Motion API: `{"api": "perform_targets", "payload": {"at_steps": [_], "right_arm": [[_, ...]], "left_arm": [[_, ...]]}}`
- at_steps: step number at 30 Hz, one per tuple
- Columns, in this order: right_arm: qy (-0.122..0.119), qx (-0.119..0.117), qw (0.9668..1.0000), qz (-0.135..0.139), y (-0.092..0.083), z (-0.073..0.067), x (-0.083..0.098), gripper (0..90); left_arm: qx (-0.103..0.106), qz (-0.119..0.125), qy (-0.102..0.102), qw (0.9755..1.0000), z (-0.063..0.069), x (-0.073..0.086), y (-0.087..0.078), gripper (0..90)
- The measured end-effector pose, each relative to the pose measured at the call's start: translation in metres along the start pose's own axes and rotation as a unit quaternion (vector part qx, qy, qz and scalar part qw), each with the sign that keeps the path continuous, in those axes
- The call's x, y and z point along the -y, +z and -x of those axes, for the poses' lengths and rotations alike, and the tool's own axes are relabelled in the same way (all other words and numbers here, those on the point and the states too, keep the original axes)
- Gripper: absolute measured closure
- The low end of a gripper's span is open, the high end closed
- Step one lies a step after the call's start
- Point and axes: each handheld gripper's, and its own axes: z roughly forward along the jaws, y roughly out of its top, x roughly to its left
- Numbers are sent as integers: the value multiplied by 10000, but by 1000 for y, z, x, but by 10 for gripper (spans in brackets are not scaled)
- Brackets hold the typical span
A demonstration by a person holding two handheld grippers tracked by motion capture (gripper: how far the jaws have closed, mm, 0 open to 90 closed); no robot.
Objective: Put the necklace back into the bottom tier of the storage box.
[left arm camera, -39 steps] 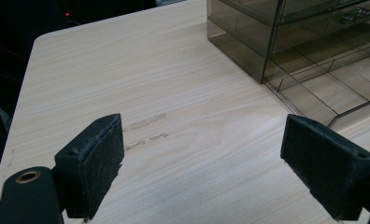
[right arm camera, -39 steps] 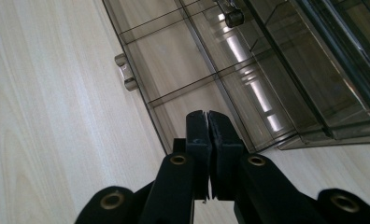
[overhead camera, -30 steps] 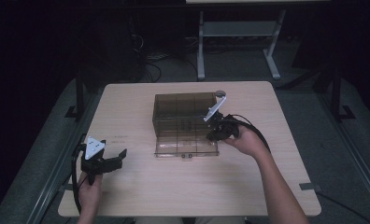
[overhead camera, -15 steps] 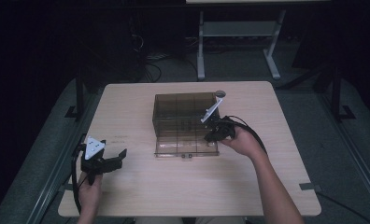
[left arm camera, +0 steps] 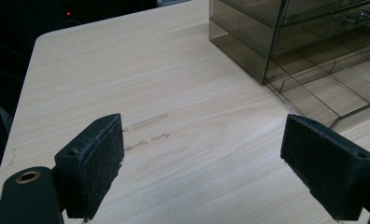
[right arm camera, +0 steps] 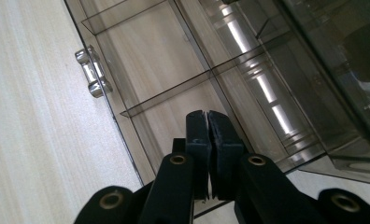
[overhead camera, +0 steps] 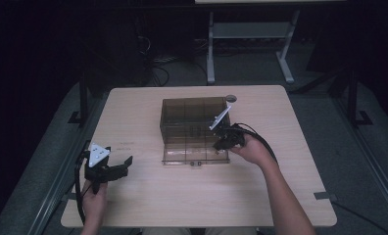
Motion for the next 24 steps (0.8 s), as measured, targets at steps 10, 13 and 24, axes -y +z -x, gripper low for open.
{"api": "perform_targets", "payload": {"at_steps": [10, 13, 24], "right_arm": [[66, -53, 10000, -18, 8, 3, 2, 872], [113, -60, 9999, -30, 11, 4, 4, 868], [152, -32, 9999, 16, 10, 3, 7, 800]], "left_arm": [[-3, -20, -8, 10000, 0, 0, 1, 130], [-6, -8, -23, 10000, 0, 0, 1, 130], [18, -6, -9, 10000, 0, 1, 0, 131]]}}
